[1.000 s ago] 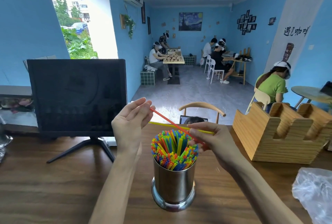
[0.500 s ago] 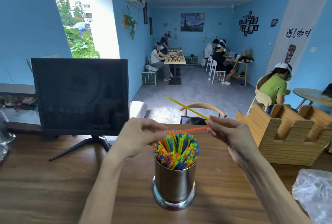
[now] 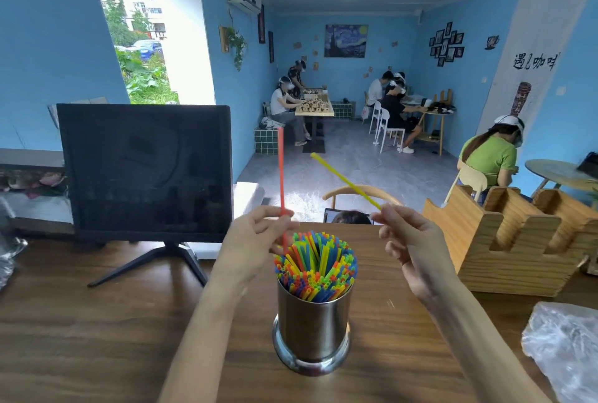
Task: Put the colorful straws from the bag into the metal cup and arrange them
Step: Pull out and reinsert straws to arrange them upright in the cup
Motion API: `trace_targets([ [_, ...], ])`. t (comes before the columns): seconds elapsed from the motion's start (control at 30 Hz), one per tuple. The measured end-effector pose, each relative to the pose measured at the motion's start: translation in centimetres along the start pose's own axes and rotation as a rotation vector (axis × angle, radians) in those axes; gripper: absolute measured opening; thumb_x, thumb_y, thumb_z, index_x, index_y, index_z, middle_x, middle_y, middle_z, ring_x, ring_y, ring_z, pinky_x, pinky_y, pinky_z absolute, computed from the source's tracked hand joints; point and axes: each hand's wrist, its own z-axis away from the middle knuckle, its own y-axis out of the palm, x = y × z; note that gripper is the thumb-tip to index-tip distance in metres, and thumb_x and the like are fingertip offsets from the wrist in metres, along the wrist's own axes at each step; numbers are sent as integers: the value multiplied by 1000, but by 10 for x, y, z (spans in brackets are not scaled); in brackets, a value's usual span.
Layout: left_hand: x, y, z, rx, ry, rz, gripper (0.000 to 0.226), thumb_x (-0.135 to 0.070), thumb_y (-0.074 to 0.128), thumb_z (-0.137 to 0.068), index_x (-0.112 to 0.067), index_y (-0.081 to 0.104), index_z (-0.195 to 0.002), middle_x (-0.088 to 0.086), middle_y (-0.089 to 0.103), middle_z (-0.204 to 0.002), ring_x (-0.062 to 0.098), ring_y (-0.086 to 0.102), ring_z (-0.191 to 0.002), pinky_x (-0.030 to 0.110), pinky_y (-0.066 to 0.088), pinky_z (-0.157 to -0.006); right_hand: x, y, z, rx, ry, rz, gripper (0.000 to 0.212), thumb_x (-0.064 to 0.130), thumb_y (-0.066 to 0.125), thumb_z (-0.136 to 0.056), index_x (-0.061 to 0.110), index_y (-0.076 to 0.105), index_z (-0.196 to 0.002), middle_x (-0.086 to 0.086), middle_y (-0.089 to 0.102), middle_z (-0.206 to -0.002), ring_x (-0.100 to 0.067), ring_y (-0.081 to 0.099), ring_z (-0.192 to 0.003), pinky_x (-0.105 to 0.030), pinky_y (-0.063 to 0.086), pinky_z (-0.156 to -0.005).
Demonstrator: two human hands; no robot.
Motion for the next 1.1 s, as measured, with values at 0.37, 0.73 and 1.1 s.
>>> trace_targets([
  [0.37,-3,-11,1,140,-61,265,46,-38,87,-56,-11,83,-92,13,79,-90,14,71,-68,19,54,-54,23,2,-13,139,4,75,16,28,88,-66,15,82,-74,-4,70,-65,-7,61,-53,-15,40,-42],
  [0.73,16,14,13,312,29,-250,9,-26,81,-88,-30,74,-93,-3,79,-79,6,71,-69,23,58,-66,19,50,-17,88,-179,181,21,31,75,-85,22,79,-104,-1,78,-93,-17,72,-74,-25,59,-66],
  [1.1,22,28,6,145,203,-354,12,-36,85,-82,-34,75,-88,-17,76,-78,-1,72,-77,9,52,-64,31,64,-29,48,-450,471,69,6,70,-95,30,41,-153,-3,72,-101,-19,76,-71,-33,64,-66],
])
